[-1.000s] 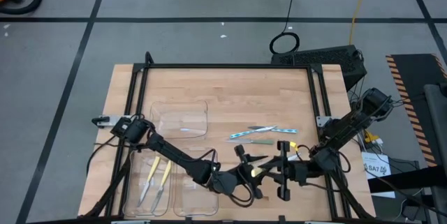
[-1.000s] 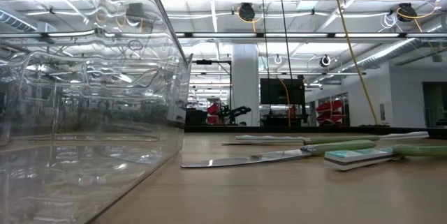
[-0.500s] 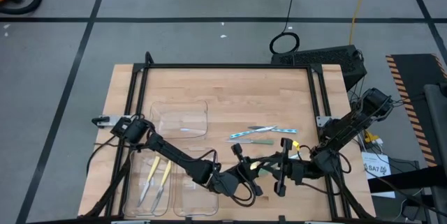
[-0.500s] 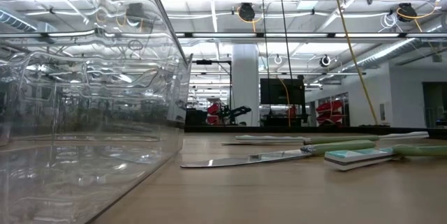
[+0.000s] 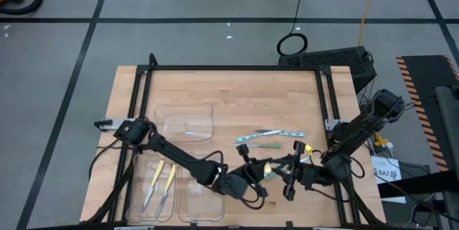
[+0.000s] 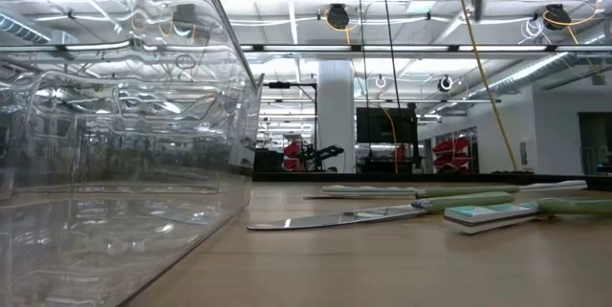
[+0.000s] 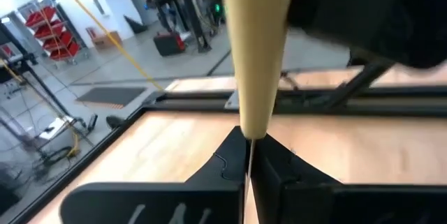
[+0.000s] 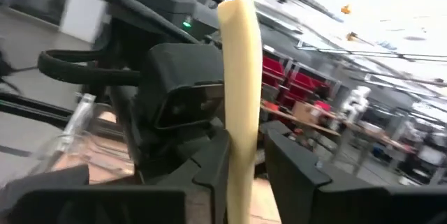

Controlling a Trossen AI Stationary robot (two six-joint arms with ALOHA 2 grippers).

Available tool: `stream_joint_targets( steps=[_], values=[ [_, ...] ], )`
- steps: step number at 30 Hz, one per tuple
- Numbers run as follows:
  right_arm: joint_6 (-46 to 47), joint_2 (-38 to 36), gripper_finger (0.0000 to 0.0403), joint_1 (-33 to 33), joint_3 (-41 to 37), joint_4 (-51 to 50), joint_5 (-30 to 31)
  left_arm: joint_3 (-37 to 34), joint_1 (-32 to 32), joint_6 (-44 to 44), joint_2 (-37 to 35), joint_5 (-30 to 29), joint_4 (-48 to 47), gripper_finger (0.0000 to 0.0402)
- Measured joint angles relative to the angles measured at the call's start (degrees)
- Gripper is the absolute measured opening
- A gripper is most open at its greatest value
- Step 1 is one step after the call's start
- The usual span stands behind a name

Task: Sort silverware by color (type)
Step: Put the yellow table knife into the bottom left transparent bin

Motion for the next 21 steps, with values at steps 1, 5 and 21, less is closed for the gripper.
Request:
stream_joint_targets(
  steps=[1, 5, 21],
  values=[
    [-0.6, -0.4, 0.0095, 0.5, 0.0, 0.0, 0.9, 0.0, 0.0, -1.7, -0.6, 0.9, -2.5, 0.0007],
    [-1.5, -2.2, 0.0122, 2.3, 0.0, -0.5, 4.3, 2.9, -0.1, -11.2, -2.9, 6.8, -19.6, 0.0007],
    [17.6, -3.2, 0.0164, 0.7, 3.0, -15.8, -3.4, 14.7, -0.6, -31.0, -1.9, 19.1, -54.8, 0.0018]
  ],
)
